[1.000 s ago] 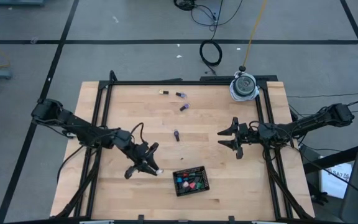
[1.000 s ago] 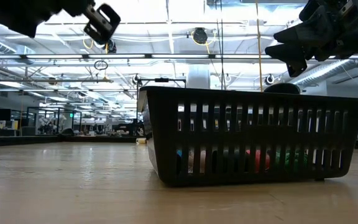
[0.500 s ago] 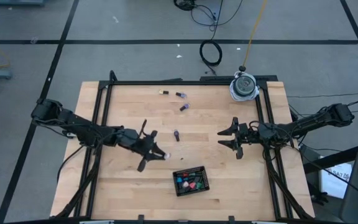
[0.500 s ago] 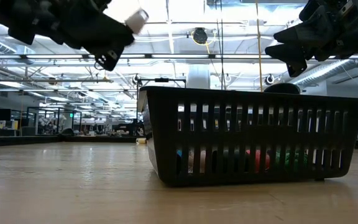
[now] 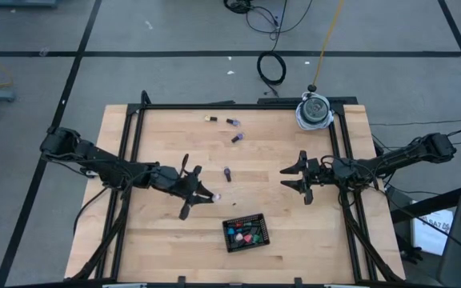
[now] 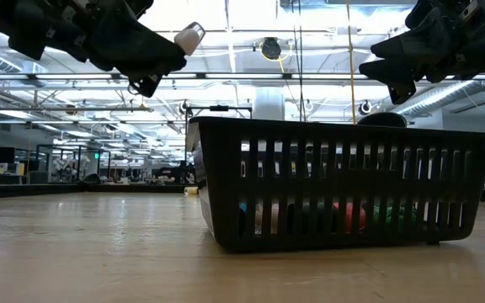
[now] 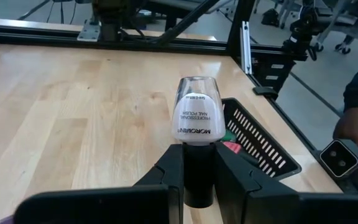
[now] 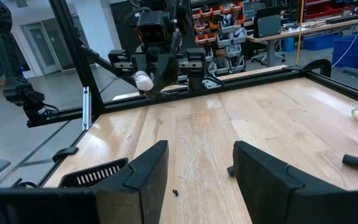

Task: Pick & Place Nail Polish
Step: Put the white nail polish bottle into the black bin

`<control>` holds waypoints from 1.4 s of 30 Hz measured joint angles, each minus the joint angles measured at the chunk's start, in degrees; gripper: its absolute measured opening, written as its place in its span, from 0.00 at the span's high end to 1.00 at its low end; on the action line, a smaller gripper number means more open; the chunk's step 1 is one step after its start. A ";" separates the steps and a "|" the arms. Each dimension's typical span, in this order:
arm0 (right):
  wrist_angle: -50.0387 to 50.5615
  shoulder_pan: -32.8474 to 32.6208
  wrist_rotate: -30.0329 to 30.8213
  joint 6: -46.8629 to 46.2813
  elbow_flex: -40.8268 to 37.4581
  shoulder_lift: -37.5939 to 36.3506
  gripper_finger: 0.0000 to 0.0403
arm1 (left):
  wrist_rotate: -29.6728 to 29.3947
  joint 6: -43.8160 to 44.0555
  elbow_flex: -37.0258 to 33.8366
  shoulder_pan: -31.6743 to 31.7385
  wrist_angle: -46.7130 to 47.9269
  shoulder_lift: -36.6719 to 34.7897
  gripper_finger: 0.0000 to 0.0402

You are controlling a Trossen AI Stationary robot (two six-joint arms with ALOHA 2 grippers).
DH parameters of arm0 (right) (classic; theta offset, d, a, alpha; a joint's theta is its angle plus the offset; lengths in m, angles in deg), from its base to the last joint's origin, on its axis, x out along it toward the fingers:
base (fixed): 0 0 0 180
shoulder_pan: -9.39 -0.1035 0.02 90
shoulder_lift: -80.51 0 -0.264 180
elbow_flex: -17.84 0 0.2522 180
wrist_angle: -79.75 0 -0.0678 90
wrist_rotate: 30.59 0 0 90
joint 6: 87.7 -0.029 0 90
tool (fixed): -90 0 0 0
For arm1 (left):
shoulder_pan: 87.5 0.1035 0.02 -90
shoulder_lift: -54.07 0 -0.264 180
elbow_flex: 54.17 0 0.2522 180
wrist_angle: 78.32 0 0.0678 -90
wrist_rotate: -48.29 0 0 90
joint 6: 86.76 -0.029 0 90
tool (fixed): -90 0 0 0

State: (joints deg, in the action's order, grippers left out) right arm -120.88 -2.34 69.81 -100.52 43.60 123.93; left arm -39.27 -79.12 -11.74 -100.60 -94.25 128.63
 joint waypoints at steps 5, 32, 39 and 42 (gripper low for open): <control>0.00 0.02 -0.02 0.02 0.01 0.00 0.58 | -1.99 -0.04 0.00 -0.02 0.02 0.00 0.88; 0.00 0.00 0.00 0.00 0.01 0.00 0.58 | -55.89 -18.51 -0.02 3.48 13.40 0.47 0.88; 0.01 0.01 0.00 0.01 0.00 -0.01 0.58 | -58.98 -18.20 -0.07 3.21 15.93 0.48 0.88; 0.00 0.00 0.00 0.02 -0.01 -0.02 0.58 | -60.25 -19.14 -0.07 3.27 15.88 0.48 0.88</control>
State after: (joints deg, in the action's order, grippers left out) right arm -120.88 -2.34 69.81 -100.50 43.59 123.91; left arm -99.52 -98.27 -11.81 -97.33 -78.36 129.11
